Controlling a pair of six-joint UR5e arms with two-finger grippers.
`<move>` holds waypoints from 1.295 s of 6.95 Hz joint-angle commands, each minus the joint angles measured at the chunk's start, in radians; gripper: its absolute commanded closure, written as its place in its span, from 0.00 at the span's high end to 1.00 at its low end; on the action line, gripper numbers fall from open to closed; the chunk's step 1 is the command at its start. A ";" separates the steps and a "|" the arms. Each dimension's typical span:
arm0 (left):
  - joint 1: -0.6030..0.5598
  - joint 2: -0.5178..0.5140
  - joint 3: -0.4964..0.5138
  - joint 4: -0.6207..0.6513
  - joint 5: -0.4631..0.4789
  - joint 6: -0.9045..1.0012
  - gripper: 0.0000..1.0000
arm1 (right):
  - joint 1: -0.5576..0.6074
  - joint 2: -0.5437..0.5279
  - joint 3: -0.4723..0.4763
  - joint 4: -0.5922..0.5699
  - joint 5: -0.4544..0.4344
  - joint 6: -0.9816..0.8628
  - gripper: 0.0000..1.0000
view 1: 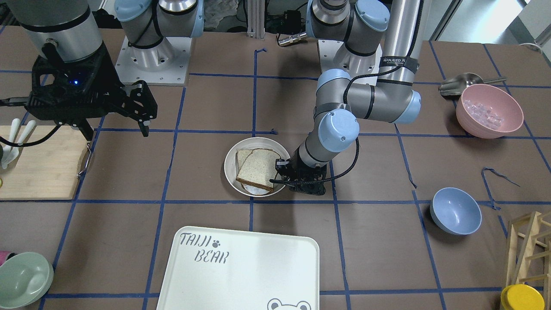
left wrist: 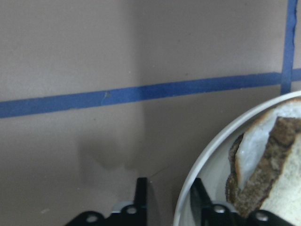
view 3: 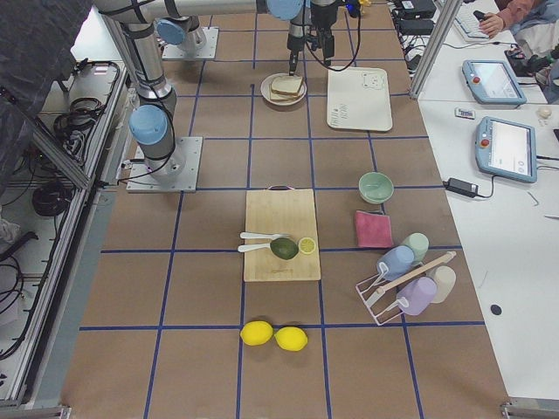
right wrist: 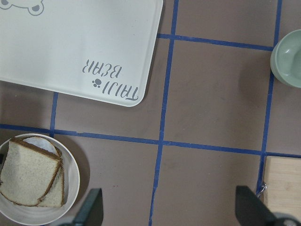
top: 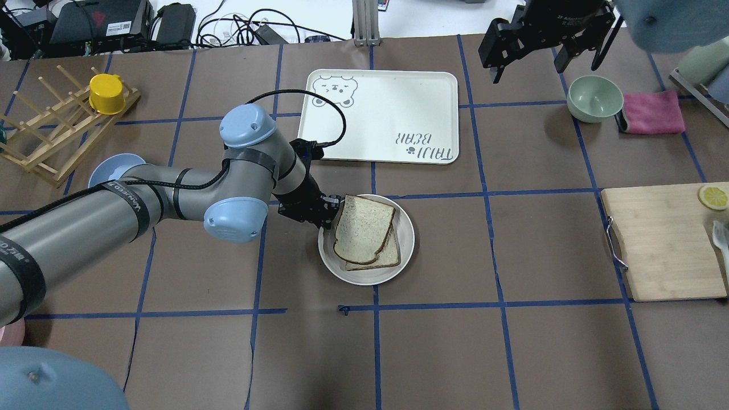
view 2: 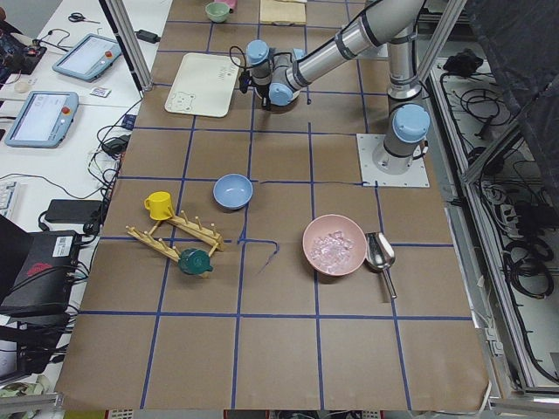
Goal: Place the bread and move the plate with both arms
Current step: 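Slide the plate with the left gripper onto the white bear tray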
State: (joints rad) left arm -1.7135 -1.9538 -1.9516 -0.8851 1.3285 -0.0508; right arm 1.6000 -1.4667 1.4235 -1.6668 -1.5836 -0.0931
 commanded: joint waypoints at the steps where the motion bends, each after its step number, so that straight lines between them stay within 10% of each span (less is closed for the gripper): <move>1: -0.001 0.024 0.023 0.000 -0.002 0.008 0.00 | 0.000 0.000 0.000 -0.002 0.001 -0.001 1.00; 5: 0.015 0.049 0.225 -0.248 -0.028 0.015 0.00 | -0.008 0.000 0.000 -0.004 0.001 -0.002 1.00; 9: 0.077 -0.144 0.497 -0.287 -0.094 0.224 0.00 | -0.009 0.000 0.000 -0.004 0.001 -0.002 1.00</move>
State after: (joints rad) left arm -1.6459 -2.0248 -1.5408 -1.1676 1.2417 0.1142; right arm 1.5910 -1.4664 1.4235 -1.6705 -1.5831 -0.0949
